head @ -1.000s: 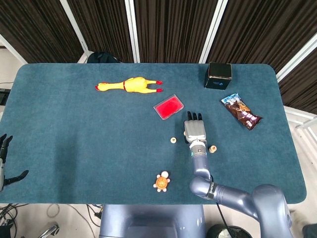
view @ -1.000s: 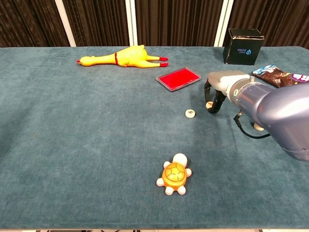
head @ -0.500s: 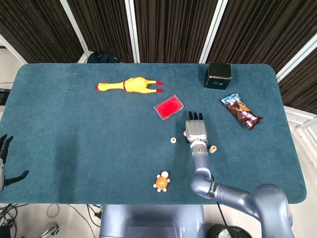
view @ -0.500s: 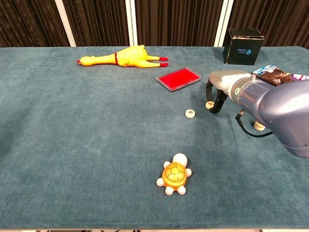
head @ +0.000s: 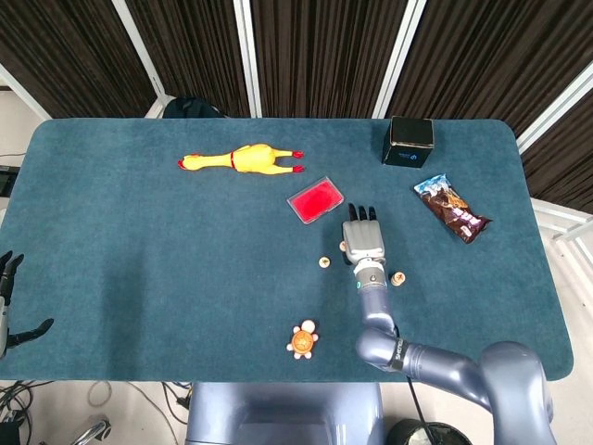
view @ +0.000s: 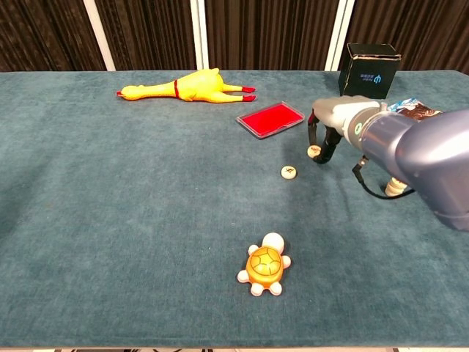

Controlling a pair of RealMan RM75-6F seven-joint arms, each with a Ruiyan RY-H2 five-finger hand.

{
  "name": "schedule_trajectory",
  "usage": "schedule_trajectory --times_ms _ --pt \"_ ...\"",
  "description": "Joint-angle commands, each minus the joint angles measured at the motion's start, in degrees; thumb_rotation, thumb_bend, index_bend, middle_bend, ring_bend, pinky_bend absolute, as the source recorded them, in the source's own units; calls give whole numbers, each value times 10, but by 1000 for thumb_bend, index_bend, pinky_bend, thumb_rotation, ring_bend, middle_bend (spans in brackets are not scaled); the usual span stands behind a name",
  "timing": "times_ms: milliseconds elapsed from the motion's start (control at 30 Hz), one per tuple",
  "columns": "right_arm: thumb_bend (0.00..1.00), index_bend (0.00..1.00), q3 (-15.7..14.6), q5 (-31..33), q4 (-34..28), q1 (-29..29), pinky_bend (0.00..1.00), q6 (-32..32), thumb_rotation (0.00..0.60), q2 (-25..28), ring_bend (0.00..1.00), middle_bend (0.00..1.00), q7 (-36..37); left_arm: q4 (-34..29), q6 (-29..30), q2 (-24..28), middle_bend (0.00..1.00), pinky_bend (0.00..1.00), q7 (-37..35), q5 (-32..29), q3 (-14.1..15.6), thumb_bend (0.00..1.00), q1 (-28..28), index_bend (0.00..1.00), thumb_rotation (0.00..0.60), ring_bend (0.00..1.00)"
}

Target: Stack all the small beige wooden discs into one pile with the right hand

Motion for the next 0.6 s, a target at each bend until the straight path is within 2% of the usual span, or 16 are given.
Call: schedule_trajectory --times_ms 33,167,333,600 --pt "434 534 5 11 -59 1 0 25 600 38 0 0 -29 0 0 0 0 0 0 1 1 15 0 84 600 0" --pt "433 534 2 22 -130 -9 0 47 600 83 0 0 -45 -1 1 0 0 0 1 1 0 15 0 84 600 0" --pt "433 534 -16 24 -206 -30 0 63 600 134 0 0 -46 -1 3 0 0 0 3 2 1 15 1 84 600 0" --pt "433 533 -53 5 -247 -69 0 64 600 182 0 0 -3 -1 4 -1 0 0 6 3 2 15 2 83 600 0"
